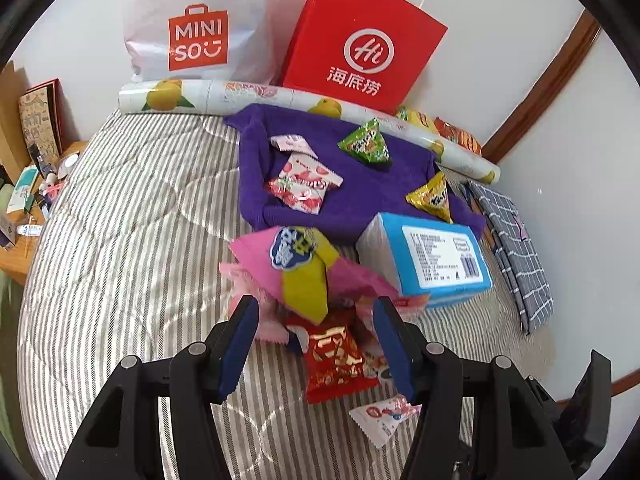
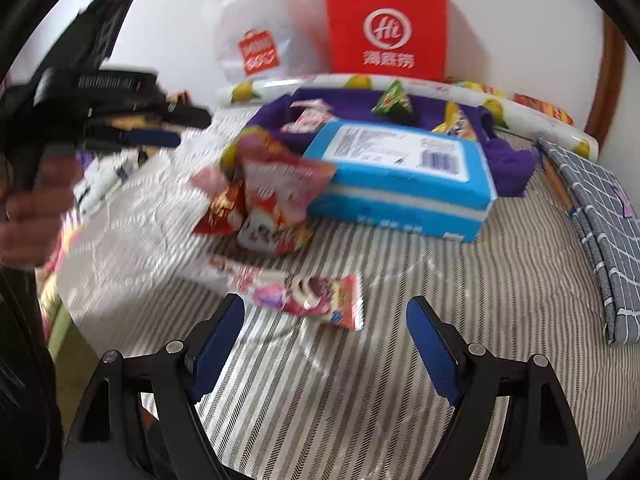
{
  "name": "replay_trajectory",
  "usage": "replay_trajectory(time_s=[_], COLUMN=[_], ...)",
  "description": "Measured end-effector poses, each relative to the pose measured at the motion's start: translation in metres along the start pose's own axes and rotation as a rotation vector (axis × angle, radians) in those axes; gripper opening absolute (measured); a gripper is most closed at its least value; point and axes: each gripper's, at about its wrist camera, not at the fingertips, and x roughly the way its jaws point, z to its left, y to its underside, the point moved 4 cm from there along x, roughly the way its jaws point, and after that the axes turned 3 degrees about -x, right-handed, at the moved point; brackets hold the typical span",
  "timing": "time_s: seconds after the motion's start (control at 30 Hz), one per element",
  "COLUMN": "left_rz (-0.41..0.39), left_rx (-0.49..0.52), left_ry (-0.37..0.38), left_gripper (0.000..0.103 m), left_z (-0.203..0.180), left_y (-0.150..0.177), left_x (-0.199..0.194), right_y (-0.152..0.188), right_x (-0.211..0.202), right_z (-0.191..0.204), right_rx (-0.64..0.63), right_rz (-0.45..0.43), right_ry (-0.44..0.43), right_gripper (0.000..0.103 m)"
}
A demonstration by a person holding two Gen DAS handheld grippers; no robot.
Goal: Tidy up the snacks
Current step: 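Grasp the long pink lollipop bag with the right gripper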
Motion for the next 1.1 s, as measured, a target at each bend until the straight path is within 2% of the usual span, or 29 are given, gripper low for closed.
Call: replay_trajectory(time_s=[0.23, 0.5, 0.73, 0.93, 0.97, 1.03, 1.1], left_rz=[0.024, 0.027, 0.03, 0.041, 0.042, 0.045, 0.046], left_rx=[-0.019, -0.024, -0.026, -0.026, -0.029, -0.038, -0.043], left_ry=[-0.002, -0.004, -0.009, -0.008, -0.009, -0.008, -0.01], left_gripper=[0.057, 0.057, 0.057, 0.057, 0.057, 0.057, 0.057], left_z=[0.005, 0.012, 0.022, 0.029, 0.03, 0.033, 0.036], left_y=[0.009, 0.009, 0.01, 0.016, 0.017, 0.019, 0.021], left_x=[0.008, 0.01, 0.012, 0.011, 0.011, 0.011, 0.01], right_y=[0.013, 0.008, -0.007, -0.018, -0.018, -0.018, -0.017], right_x=[0.016, 0.035, 0.047, 0.054, 0.055, 0.056, 0.052], right_z=[0.014, 0.02, 0.027, 0.035, 0.036, 0.04, 0.042], right_rx=[-0.089, -0.189, -0.25, -0.283, -0.286, -0.299, -0.294], right_rz=[0.035, 0.041, 0.011, 0.0, -0.001, 0.004, 0.001], right_ry=[0.045, 0.15, 0.143, 0.095, 0.092, 0.075, 0.049], right_gripper=[0.083, 0.083, 0.084, 0.083, 0.081, 0.057, 0.048])
